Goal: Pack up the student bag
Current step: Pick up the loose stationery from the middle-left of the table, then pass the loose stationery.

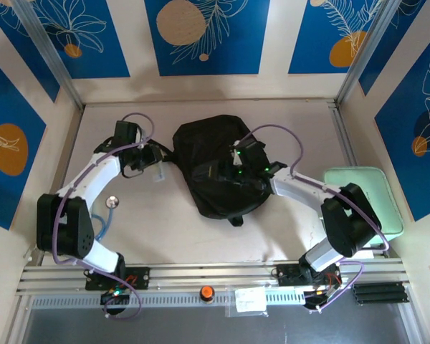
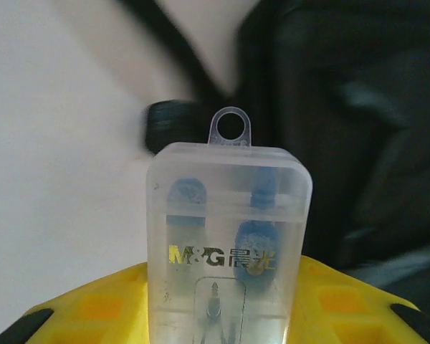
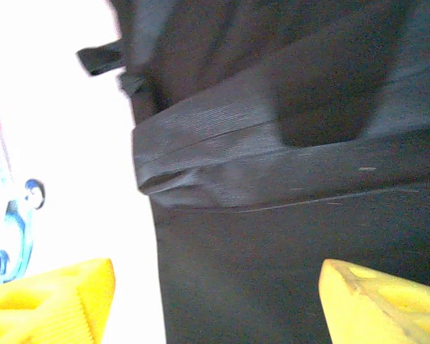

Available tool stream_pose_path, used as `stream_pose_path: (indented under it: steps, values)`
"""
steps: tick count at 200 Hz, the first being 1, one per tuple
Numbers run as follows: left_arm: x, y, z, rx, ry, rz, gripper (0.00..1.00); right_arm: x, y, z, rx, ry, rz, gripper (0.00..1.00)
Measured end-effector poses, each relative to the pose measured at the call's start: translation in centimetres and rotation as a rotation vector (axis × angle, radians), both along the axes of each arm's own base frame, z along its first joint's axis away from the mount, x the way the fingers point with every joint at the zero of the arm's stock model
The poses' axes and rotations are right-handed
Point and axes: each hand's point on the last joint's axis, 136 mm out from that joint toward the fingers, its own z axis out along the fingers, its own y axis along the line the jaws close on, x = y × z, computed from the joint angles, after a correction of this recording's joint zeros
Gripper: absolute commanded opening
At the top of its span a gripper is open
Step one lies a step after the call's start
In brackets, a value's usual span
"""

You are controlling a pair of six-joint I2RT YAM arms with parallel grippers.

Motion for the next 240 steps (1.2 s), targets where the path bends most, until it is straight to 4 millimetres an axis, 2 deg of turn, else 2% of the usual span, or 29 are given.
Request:
stream_pose_path:
  steps: [27,53,68,86,116,156,193,207,224,240]
  values:
    - [0.8,-2.8,1.7,-0.199,-0.027,0.029,0.34,-1.1,3.9,0.1,0.025,-0.044,0.097,0.75]
    - [1.1,-5.6,3.0,-0.362,-0.018,0.023,0.33,-1.7,7.0,1.1,0.064,-0.104,0.171,0.75]
    - [1.4,-6.9,3.5,-0.432,-0.015,0.008,0.33,-1.5,8.6,2.1,0.080,-0.139,0.198,0.74]
    - [1.5,-7.9,3.3,-0.478,0.010,0.001,0.33,-0.5,10.0,3.4,0.100,-0.181,0.210,0.74]
    - [1.4,-8.5,2.5,-0.511,0.050,0.009,0.33,0.9,10.3,4.4,0.094,-0.228,0.191,0.69]
    - [1.4,-8.7,2.5,-0.531,0.058,0.016,0.34,2.6,10.3,4.8,0.079,-0.244,0.161,0.47]
    - [1.6,-8.8,2.7,-0.542,0.052,0.013,0.35,2.8,10.2,4.2,0.063,-0.227,0.161,0.23]
    - [1.6,-8.8,2.7,-0.543,0.051,0.012,0.41,3.0,10.1,4.2,0.058,-0.226,0.152,0.17]
    - [1.6,-8.8,2.6,-0.544,0.054,0.013,0.58,3.1,9.9,4.1,0.052,-0.217,0.142,0.16]
    - [1.7,-8.8,2.6,-0.529,0.038,-0.003,0.67,3.2,9.6,3.9,0.048,-0.206,0.135,0.15]
